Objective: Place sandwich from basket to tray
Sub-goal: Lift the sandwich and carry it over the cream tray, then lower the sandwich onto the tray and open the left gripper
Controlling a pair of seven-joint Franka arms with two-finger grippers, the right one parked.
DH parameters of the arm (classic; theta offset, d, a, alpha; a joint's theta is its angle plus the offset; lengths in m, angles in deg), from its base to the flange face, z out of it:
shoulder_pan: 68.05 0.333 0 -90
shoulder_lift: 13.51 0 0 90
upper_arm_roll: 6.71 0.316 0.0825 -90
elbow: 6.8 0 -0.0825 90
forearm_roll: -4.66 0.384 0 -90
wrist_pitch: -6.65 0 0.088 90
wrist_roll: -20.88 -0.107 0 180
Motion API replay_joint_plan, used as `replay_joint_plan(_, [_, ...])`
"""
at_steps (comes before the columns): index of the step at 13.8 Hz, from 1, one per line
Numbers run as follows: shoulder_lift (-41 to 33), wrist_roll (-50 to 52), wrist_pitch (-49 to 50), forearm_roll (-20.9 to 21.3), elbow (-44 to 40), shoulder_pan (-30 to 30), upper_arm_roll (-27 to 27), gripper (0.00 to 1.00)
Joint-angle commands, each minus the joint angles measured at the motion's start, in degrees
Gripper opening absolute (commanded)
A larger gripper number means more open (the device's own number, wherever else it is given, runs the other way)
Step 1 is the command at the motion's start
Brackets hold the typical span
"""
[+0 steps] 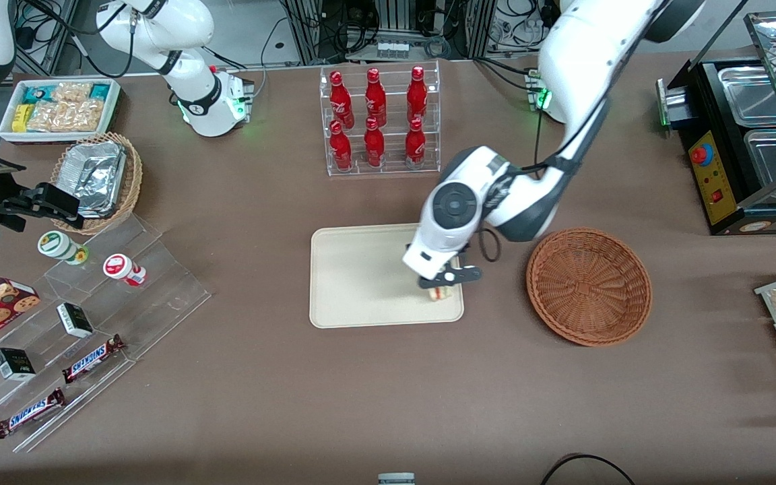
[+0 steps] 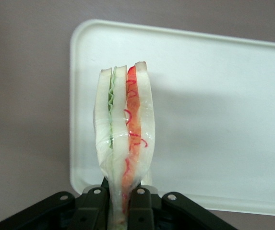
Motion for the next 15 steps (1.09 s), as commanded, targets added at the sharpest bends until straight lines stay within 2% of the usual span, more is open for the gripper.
replay_joint_plan(1, [4.5, 3.9, 0.8, 1.8, -6.8, -3.6, 0.5, 0.0])
replay_joint_plan(10, [9.4, 7.7, 0.3, 5.8, -10.9, -7.0, 0.7, 0.0])
replay_joint_plan(13, [9.9, 8.7, -2.2, 5.7, -10.7, -7.0, 0.7, 0.0])
replay_joint_plan(14, [10.2, 10.0, -2.2, 5.7, -10.8, -7.0, 0.7, 0.01])
replay_joint_plan(15, [10.3, 10.6, -2.3, 5.7, -10.7, -7.0, 0.7, 0.11])
